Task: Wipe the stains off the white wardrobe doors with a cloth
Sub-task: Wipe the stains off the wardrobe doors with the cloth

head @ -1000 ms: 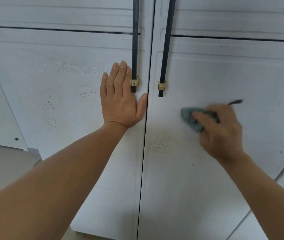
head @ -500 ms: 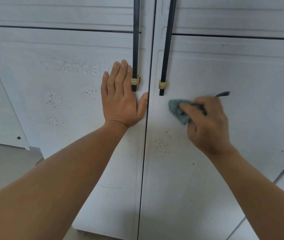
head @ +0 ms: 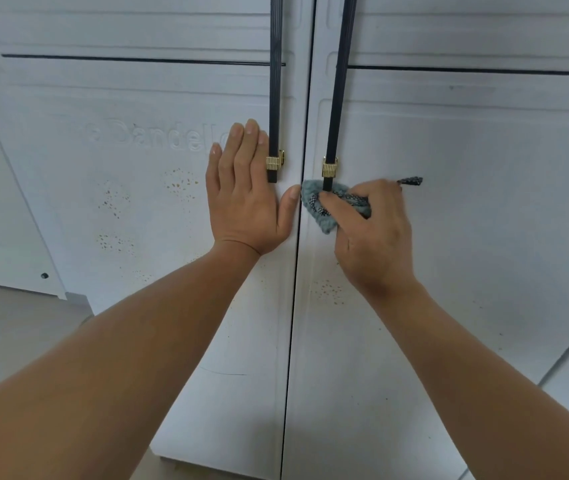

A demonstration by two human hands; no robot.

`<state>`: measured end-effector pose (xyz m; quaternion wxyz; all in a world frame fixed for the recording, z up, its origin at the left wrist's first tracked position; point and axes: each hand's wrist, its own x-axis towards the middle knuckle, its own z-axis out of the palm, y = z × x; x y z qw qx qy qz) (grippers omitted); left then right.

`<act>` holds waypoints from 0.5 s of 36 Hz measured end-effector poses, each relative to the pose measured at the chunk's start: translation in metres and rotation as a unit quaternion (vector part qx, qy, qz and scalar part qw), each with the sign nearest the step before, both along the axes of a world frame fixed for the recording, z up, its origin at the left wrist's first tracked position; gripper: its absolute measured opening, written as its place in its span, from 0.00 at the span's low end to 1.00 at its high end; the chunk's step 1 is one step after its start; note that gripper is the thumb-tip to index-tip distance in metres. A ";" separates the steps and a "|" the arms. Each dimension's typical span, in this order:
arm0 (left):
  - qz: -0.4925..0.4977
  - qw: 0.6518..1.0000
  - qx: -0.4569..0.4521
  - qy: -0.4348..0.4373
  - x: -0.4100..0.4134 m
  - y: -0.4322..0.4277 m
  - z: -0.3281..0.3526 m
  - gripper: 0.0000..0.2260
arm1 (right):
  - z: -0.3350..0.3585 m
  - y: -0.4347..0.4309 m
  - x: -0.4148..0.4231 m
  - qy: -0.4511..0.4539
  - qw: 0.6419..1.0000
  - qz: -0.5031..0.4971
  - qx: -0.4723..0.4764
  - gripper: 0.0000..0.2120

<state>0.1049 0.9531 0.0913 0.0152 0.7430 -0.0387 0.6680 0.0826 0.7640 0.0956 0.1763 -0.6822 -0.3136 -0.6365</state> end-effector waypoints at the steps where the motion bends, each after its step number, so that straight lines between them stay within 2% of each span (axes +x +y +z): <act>1: 0.000 1.000 0.000 0.001 0.000 0.000 0.000 0.34 | -0.007 0.000 0.001 0.009 1.000 -0.002 -0.014 0.06; 5: 0.003 1.000 -0.002 0.000 0.000 0.000 0.000 0.34 | -0.041 -0.009 0.000 0.063 0.986 0.011 -0.152 0.08; 8: 0.003 1.000 0.002 -0.003 0.001 0.000 0.000 0.34 | -0.052 -0.019 -0.001 0.063 0.971 0.017 -0.230 0.09; 11: 0.004 1.000 -0.001 -0.003 0.001 0.000 0.000 0.34 | -0.040 -0.022 0.003 0.053 0.976 -0.007 -0.210 0.10; 15: 0.006 1.000 0.002 0.002 0.000 0.000 0.000 0.35 | -0.021 -0.016 0.006 0.014 0.996 -0.019 -0.082 0.06; 16: 0.006 1.000 0.002 0.002 0.000 0.000 0.000 0.34 | -0.024 -0.014 0.005 0.011 0.996 -0.018 -0.086 0.06; 18: 0.007 1.000 0.001 0.000 0.000 0.000 0.000 0.34 | -0.037 -0.015 0.004 0.021 0.988 -0.009 -0.151 0.08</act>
